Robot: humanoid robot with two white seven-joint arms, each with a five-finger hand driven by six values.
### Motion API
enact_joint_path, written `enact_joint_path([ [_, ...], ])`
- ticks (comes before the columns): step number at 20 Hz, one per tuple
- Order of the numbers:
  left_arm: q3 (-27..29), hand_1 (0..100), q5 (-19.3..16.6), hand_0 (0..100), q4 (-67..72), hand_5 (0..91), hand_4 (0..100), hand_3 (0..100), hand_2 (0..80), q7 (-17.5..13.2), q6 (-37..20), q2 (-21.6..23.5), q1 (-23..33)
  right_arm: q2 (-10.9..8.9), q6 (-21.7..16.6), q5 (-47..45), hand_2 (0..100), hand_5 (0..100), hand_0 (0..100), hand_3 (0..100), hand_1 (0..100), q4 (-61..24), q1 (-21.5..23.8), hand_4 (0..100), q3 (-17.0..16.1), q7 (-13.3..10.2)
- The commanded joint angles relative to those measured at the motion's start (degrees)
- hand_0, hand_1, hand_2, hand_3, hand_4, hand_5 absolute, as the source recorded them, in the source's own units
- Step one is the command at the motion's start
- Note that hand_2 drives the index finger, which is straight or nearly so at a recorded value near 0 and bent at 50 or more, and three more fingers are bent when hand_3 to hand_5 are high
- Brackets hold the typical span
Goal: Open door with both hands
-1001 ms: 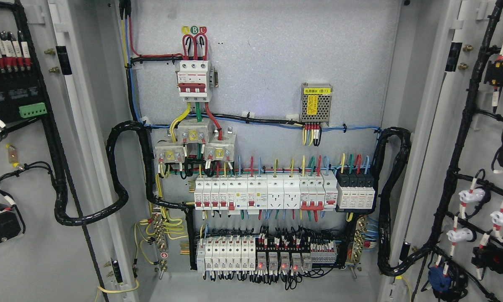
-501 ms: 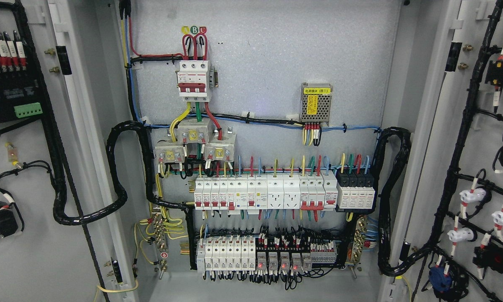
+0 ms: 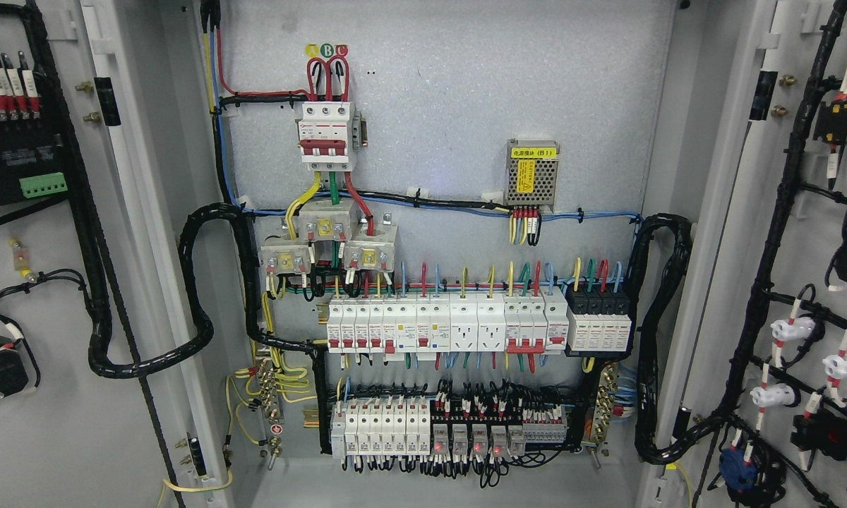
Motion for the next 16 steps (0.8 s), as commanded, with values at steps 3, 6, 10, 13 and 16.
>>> enact_joint_path([
  [3, -0.83, 0, -0.08, 30, -11.31, 0.0, 4, 3, 2.8, 0.3, 2.64, -4.08, 2.63, 3.52, 0.13, 4.53, 0, 0, 22, 0, 0, 0.0, -2.46, 0, 4.41, 0.03],
  [6, -1.27, 0, -0.08, 30, -17.98, 0.0, 4, 3, 2.8, 0.3, 2.9, -6.89, 5.26, 6.42, 0.39, 7.07, 0, 0, 22, 0, 0, 0.17, -2.82, 0, 4.59, 0.03],
  [10, -3.55, 0, -0.16, 30, -25.98, 0.0, 4, 3, 2.8, 0.65, 4.31, -11.54, 7.82, 11.68, 1.0, 12.35, 0, 0, 22, 0, 0, 0.17, -2.99, 0, 4.5, -0.23],
  [13, -9.78, 0, -0.86, 30, -28.46, 0.0, 4, 3, 2.8, 2.92, 3.17, -16.02, 11.42, 15.03, 4.16, 12.79, 0, 0, 22, 0, 0, 0.17, -3.25, 0, 4.68, -0.49],
  [16, -19.35, 0, -4.54, 30, -28.46, 0.0, 4, 3, 2.8, 11.0, -3.84, -19.63, 14.75, 18.46, 6.27, 13.14, 0, 0, 22, 0, 0, 0.26, -5.01, 0, 4.68, -0.5],
])
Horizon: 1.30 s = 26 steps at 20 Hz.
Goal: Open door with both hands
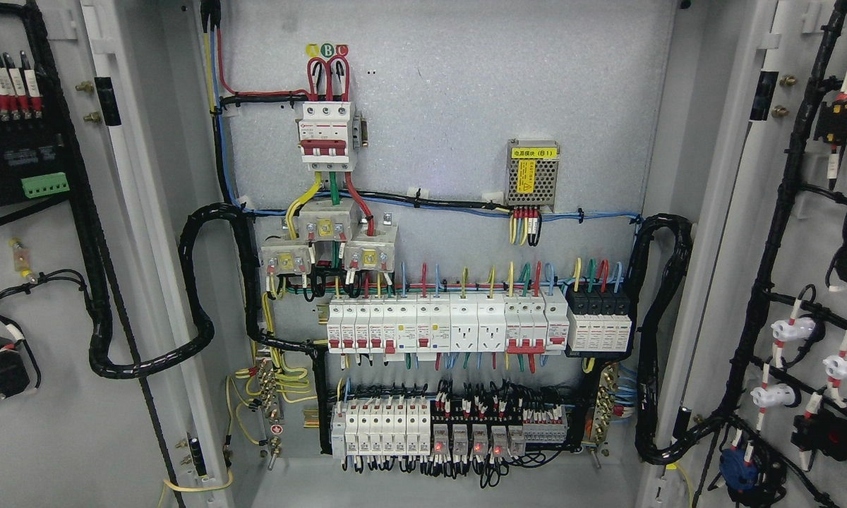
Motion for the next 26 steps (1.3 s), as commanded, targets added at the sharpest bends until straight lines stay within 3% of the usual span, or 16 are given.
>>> enact_joint_path([
  [1, -17.77, 0, -5.1, 30, -10.43, 0.0, 4, 3, 2.8, 7.41, -8.46, -11.06, 5.94, 10.56, 2.11, 3.07, 0, 0, 22, 0, 0, 0.06, -2.21, 0, 1.12, -0.57],
  [3, -24.02, 0, -9.14, 30, -10.16, 0.0, 4, 3, 2.8, 12.24, -14.18, -12.29, 7.35, 11.88, 2.11, 4.92, 0, 0, 22, 0, 0, -0.03, -3.09, 0, 1.12, -0.66],
  [7, -34.84, 0, -18.38, 30, -9.46, 0.0, 4, 3, 2.8, 26.56, -19.47, -12.56, 10.25, 12.15, 3.95, 5.63, 0, 0, 22, 0, 0, -0.12, -4.41, 0, 1.21, -1.71],
  [10, -38.46, 0, -22.42, 30, -7.09, 0.0, 4, 3, 2.8, 33.96, -21.5, -12.56, 10.7, 12.41, 4.57, 5.63, 0, 0, 22, 0, 0, -0.03, -4.77, 0, 1.82, -1.8],
  [18, -40.31, 0, -22.96, 30, -6.56, 0.0, 4, 3, 2.7, 40.39, -22.47, -12.56, 10.78, 12.59, 4.57, 5.63, 0, 0, 22, 0, 0, 0.67, -4.77, 0, 3.58, -1.8],
  [26, -41.1, 0, -22.96, 30, -6.56, 0.0, 4, 3, 2.7, 41.1, -22.29, -12.65, 10.7, 12.67, 4.49, 5.72, 0, 0, 22, 0, 0, 1.46, -4.77, 0, 4.99, -1.8],
])
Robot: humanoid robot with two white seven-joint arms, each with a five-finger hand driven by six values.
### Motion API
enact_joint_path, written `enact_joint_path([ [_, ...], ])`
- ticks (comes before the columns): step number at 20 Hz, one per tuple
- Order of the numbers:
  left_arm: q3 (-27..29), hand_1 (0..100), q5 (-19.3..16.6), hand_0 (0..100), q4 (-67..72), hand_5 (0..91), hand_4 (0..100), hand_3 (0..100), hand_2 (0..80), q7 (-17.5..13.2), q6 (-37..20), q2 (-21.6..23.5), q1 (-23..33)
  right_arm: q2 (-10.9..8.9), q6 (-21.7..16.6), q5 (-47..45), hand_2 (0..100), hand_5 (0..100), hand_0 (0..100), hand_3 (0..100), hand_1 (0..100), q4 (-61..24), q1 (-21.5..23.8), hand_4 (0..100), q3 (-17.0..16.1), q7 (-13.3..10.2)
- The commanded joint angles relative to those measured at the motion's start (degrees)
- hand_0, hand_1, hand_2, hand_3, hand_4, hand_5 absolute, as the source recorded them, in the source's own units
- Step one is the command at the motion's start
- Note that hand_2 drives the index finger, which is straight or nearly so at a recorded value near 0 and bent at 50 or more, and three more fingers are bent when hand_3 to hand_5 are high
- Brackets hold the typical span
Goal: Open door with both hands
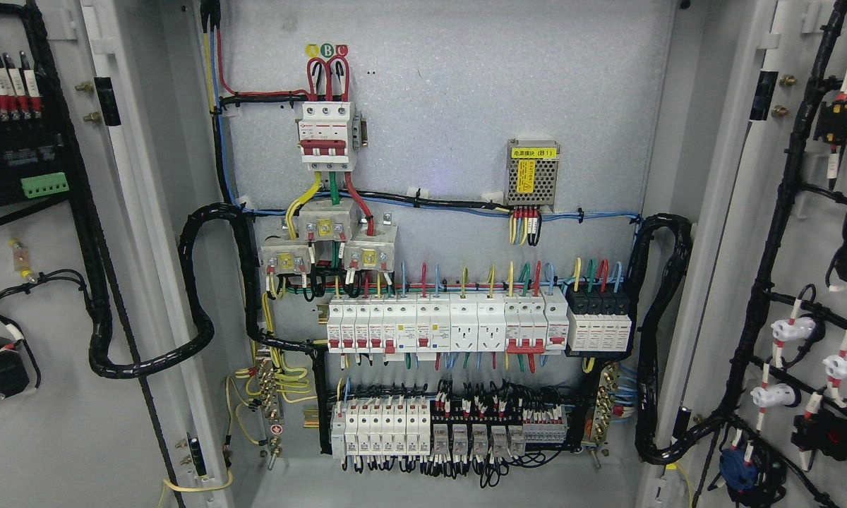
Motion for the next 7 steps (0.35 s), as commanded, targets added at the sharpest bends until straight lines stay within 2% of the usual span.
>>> enact_joint_path([
  [1, -6.18, 0, -0.49, 30, -0.23, 0.0, 4, 3, 2.7, 0.16, 0.17, -0.02, 0.13, 1.39, -0.07, 0.05, 0, 0, 22, 0, 0, 0.83, -0.08, 0, 1.58, 0.02],
  [7, -6.19, 0, -0.49, 30, -0.23, 0.0, 4, 3, 2.7, 0.16, 0.35, -0.02, 0.05, 1.48, -0.16, 0.05, 0, 0, 22, 0, 0, 1.09, -0.08, 0, 1.67, 0.02],
])
